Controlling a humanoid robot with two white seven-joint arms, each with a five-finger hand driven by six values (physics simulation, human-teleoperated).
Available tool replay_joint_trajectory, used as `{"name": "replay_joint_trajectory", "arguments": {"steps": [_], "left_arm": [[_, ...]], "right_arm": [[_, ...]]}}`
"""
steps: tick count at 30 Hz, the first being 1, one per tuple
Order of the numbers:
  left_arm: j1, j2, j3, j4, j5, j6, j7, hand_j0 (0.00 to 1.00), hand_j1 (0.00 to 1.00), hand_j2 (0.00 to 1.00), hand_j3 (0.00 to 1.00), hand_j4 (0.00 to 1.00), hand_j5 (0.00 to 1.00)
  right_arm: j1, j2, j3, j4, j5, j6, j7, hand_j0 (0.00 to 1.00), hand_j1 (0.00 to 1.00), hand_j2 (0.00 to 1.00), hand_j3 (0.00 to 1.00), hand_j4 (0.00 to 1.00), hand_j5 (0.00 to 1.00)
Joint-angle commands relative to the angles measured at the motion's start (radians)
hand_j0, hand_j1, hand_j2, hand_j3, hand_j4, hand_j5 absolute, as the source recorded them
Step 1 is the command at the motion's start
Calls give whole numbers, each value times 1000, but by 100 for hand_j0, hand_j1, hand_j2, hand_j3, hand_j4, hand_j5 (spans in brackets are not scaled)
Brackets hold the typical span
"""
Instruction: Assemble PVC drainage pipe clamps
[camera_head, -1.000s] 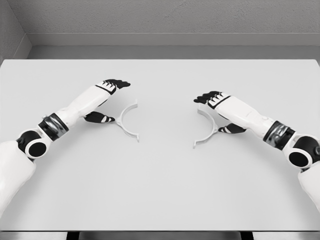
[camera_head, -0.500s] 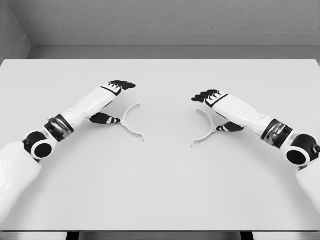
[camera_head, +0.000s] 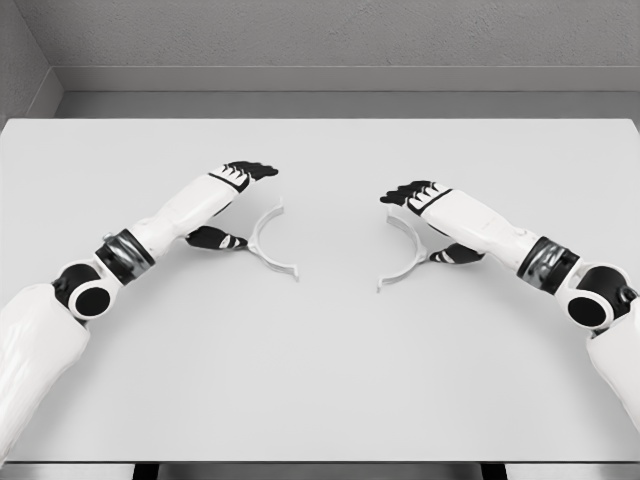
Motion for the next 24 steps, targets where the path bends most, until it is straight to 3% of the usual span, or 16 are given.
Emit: {"name": "replay_joint_trajectory", "arguments": {"steps": [1,17,24], "left_arm": [[0,-1,0,-3,7,0,1,100,100,100,100,100,100],[8,-43,-5,-5,5,0,1,100,100,100,100,100,100],[-18,-32,10,17,13,0,1,100,100,100,100,100,100]], "right_arm": [[0,10,0,-3,-6,1,1,100,100,100,100,100,100],[-28,28,36,0,1,1,0,100,100,100,100,100,100],[-43,48,54,3,14,11,0,100,100,100,100,100,100]]}}
